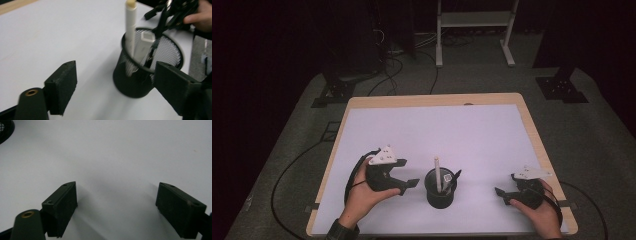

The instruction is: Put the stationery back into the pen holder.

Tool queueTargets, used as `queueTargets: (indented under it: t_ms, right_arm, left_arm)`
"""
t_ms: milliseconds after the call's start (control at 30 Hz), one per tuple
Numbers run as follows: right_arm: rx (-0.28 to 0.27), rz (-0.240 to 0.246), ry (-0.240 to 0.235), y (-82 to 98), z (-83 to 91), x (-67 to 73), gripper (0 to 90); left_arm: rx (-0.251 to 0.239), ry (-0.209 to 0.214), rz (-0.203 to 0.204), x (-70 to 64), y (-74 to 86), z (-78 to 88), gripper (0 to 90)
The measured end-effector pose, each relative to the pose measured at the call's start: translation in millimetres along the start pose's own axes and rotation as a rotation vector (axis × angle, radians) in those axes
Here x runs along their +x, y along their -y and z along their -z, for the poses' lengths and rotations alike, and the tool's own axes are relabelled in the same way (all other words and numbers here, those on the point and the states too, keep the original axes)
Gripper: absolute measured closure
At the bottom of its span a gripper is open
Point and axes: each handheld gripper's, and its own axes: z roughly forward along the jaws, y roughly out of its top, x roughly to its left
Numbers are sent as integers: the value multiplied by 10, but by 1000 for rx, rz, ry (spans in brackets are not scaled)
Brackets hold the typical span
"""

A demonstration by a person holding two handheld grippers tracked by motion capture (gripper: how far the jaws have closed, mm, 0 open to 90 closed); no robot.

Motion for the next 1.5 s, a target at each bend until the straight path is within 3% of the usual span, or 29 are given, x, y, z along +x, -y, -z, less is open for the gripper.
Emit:
queueTargets:
  t_ms: [167, 267, 733, 1500]
  right_arm:
    - [0, 0, 0, 0, 0, 0, 163]
    - [0, 0, 0, 0, 0, 0, 163]
    - [0, 0, 0, 0, 0, -1, 163]
    - [-1, -2, 0, 0, -1, 2, 163]
  left_arm:
    - [15, -16, 21, 71, 71, 32, 123]
    - [22, -54, 38, 140, 141, 77, 105]
    - [70, -155, 59, 324, 424, 201, 98]
    - [162, -256, 126, 515, 971, 328, 98]
